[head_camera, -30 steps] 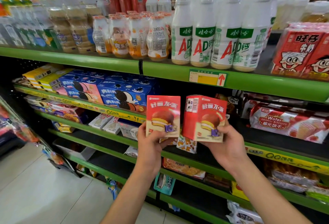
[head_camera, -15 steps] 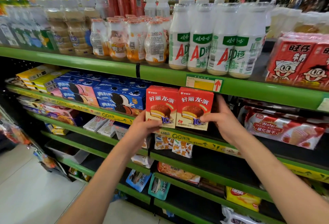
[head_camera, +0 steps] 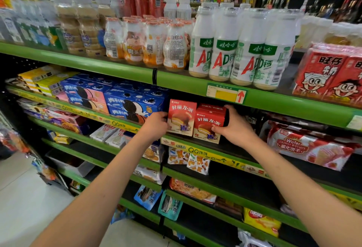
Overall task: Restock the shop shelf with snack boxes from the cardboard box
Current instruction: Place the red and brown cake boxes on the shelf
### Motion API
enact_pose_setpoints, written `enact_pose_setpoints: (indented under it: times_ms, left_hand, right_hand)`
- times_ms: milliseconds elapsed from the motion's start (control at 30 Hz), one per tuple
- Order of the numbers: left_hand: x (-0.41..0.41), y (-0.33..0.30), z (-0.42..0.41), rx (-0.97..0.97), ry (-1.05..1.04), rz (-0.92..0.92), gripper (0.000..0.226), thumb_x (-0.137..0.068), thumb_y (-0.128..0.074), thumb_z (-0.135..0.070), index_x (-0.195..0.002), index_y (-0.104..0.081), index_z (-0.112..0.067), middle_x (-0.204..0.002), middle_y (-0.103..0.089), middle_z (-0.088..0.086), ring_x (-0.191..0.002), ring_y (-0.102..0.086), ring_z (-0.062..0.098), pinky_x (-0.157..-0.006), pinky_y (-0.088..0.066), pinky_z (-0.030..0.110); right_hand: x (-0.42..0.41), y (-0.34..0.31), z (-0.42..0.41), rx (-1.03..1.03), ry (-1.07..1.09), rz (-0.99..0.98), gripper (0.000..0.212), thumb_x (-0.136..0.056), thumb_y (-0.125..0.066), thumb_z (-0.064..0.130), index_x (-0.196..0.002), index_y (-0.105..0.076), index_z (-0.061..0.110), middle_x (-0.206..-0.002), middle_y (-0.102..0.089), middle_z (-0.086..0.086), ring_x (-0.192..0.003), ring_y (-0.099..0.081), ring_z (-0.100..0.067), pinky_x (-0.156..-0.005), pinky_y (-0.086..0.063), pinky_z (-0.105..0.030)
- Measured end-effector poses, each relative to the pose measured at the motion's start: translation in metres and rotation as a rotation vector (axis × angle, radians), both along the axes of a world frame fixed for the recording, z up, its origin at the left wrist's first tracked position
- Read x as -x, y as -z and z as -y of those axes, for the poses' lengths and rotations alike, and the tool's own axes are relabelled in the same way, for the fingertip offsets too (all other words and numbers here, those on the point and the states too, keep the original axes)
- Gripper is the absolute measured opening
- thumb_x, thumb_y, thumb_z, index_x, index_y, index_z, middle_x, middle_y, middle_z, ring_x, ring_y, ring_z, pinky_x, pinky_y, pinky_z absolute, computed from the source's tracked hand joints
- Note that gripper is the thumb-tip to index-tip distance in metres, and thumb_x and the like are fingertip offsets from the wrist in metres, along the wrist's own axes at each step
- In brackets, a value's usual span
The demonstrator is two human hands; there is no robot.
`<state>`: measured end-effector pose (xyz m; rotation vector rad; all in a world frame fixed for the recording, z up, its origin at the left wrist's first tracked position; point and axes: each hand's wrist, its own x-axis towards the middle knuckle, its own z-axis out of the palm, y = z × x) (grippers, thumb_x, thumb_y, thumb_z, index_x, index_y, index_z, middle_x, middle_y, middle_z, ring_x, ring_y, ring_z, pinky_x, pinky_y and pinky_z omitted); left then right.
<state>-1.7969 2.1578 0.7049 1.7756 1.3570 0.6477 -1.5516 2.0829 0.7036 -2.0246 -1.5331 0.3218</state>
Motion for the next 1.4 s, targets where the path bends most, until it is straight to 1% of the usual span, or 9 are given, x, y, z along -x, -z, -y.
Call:
enact_pose_setpoints:
  times_ms: [100,200,400,600,700,833,967,1233,1400]
  left_hand:
    - [-0.003,0.006,0.000,-0.098,-0.008,-0.054,0.051,-0.095,-0.053,-0.004,-0.144,-0.044,-0.010,-0.133,-0.060,0.011,-0.111,-0.061,0.026,-0.089,-0.053,0.038]
    - [-0.008,0.009,0.007,-0.277,-0.044,-0.072,0.045,-0.093,-0.056,-0.007,-0.137,-0.049,-0.009,-0.129,-0.061,0.010,-0.112,-0.060,0.026,-0.090,-0.051,0.037]
    - [-0.037,-0.014,0.000,-0.694,0.115,-0.351,0.031,-0.091,-0.050,-0.005,-0.118,-0.064,-0.003,-0.116,-0.060,0.017,-0.109,-0.053,0.033,-0.090,-0.045,0.041]
    - [-0.080,-0.021,-0.039,-0.531,0.289,-0.659,0.036,-0.099,-0.050,-0.020,-0.133,-0.058,-0.012,-0.134,-0.058,0.016,-0.124,-0.052,0.033,-0.103,-0.044,0.039]
    - [-0.085,-0.009,-0.045,-0.458,0.273,-0.574,0.037,-0.100,-0.052,-0.029,-0.132,-0.059,-0.012,-0.136,-0.058,0.016,-0.127,-0.051,0.032,-0.103,-0.042,0.035]
    - [-0.075,-0.007,-0.055,-0.395,0.278,-0.381,0.047,-0.091,-0.064,-0.016,-0.137,-0.053,-0.013,-0.141,-0.051,0.012,-0.129,-0.045,0.027,-0.107,-0.036,0.028]
    - [-0.069,-0.006,-0.052,-0.365,0.288,-0.459,0.069,-0.087,-0.069,-0.017,-0.149,-0.038,-0.022,-0.154,-0.029,0.012,-0.136,-0.039,0.029,-0.110,-0.032,0.026]
    - [-0.053,0.032,-0.021,-0.539,0.413,-0.539,0.060,-0.101,-0.046,-0.027,-0.155,-0.025,-0.015,-0.162,-0.022,0.005,-0.143,-0.025,0.039,-0.117,-0.023,0.047]
    - [-0.042,0.050,0.003,-0.656,0.324,-0.629,0.067,-0.099,-0.030,-0.054,-0.154,-0.024,-0.016,-0.164,-0.017,-0.001,-0.130,-0.036,0.040,-0.100,-0.032,0.050]
  right_hand:
    - [-0.003,0.004,-0.001,0.070,0.028,0.164,0.097,-0.078,-0.071,0.056,-0.154,-0.017,0.028,-0.145,-0.049,-0.005,-0.133,-0.041,-0.036,-0.109,-0.036,-0.049]
    - [-0.004,0.002,0.000,0.032,0.004,0.225,0.100,-0.078,-0.070,0.060,-0.155,-0.011,0.036,-0.151,-0.041,-0.006,-0.135,-0.038,-0.036,-0.112,-0.033,-0.051]
    - [0.001,0.005,-0.001,-0.043,-0.072,0.328,0.082,-0.080,-0.073,0.047,-0.150,-0.032,0.035,-0.159,-0.029,-0.002,-0.137,-0.036,-0.035,-0.112,-0.031,-0.053]
    - [-0.002,0.005,-0.005,-0.025,0.043,0.458,0.081,-0.080,-0.073,0.050,-0.149,-0.035,0.032,-0.157,-0.034,-0.005,-0.137,-0.037,-0.037,-0.110,-0.030,-0.053]
    - [-0.004,0.006,-0.004,-0.027,0.060,0.443,0.080,-0.081,-0.073,0.047,-0.150,-0.035,0.030,-0.158,-0.033,-0.006,-0.137,-0.037,-0.037,-0.110,-0.031,-0.053]
    - [-0.005,0.012,-0.001,-0.061,0.057,0.380,0.079,-0.082,-0.072,0.044,-0.150,-0.034,0.031,-0.158,-0.030,-0.004,-0.136,-0.038,-0.036,-0.110,-0.033,-0.053]
    - [-0.001,0.014,-0.003,-0.086,0.052,0.296,0.078,-0.082,-0.073,0.036,-0.150,-0.036,0.027,-0.159,-0.028,-0.005,-0.137,-0.038,-0.035,-0.111,-0.034,-0.051]
    - [0.006,0.001,-0.018,0.030,0.113,0.381,0.079,-0.087,-0.069,0.041,-0.153,-0.027,0.025,-0.161,-0.022,-0.007,-0.137,-0.040,-0.036,-0.107,-0.041,-0.048]
    - [0.013,-0.002,-0.024,0.079,0.131,0.366,0.079,-0.089,-0.068,0.039,-0.154,-0.025,0.029,-0.163,-0.019,-0.005,-0.137,-0.042,-0.035,-0.107,-0.041,-0.047]
